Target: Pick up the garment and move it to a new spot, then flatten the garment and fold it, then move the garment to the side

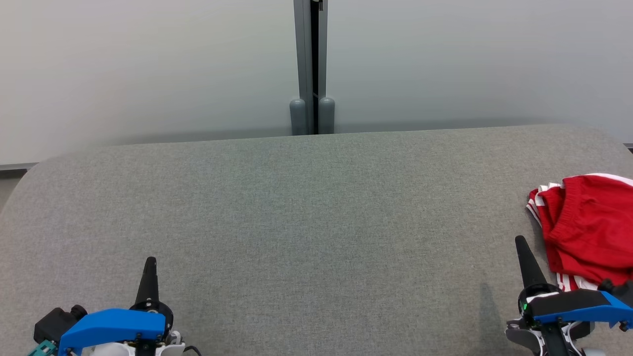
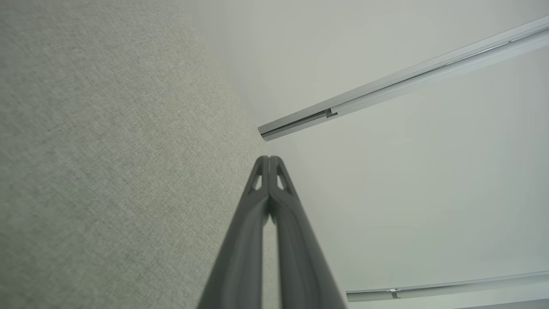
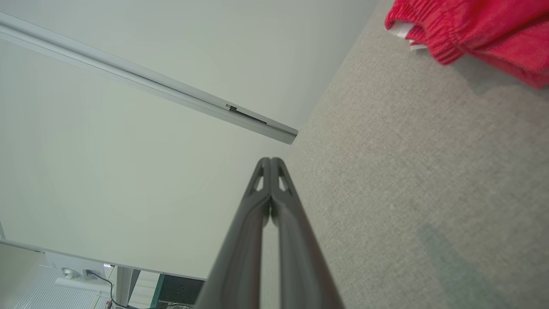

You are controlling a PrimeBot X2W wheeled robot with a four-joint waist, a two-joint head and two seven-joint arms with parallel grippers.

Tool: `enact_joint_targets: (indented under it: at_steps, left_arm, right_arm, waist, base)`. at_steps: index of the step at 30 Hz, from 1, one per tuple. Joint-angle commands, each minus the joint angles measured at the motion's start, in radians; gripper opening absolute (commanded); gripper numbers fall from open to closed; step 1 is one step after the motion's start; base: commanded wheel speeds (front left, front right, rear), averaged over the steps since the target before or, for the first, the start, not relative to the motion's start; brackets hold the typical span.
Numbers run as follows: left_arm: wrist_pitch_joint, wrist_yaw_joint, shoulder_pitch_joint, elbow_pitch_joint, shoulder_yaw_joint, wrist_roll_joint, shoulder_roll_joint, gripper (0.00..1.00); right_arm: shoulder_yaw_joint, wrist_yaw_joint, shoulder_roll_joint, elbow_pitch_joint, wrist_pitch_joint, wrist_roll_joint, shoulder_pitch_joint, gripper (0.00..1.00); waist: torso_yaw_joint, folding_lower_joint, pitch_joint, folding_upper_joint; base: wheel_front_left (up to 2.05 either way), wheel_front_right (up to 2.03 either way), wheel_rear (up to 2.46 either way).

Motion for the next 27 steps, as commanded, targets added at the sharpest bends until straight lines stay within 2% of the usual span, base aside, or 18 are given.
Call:
enact_joint_targets:
  at_steps: [1,27]
  left_arm:
    - [0.008,-0.005,-0.023,-0.015,0.007,-0.028,0.001,0.00]
    - [0.068,-0.028,-0.038,-0.045,0.040,-0.259,0.001,0.00]
  right_arm:
    - [-0.004,0.000,-0.006,-0.017,0.008,0.032,0.004,0.00]
    - [-0.014,0.000,-0.008,-0.057,0.067,0.266,0.015,0.00]
  waist:
    - [0.000,0.0000,0.000,0.0000]
    - [-0.001,0.0000,-0.006,0.0001]
  base:
    - [0.00,0.00,0.00]
    - [0.00,0.00,0.00]
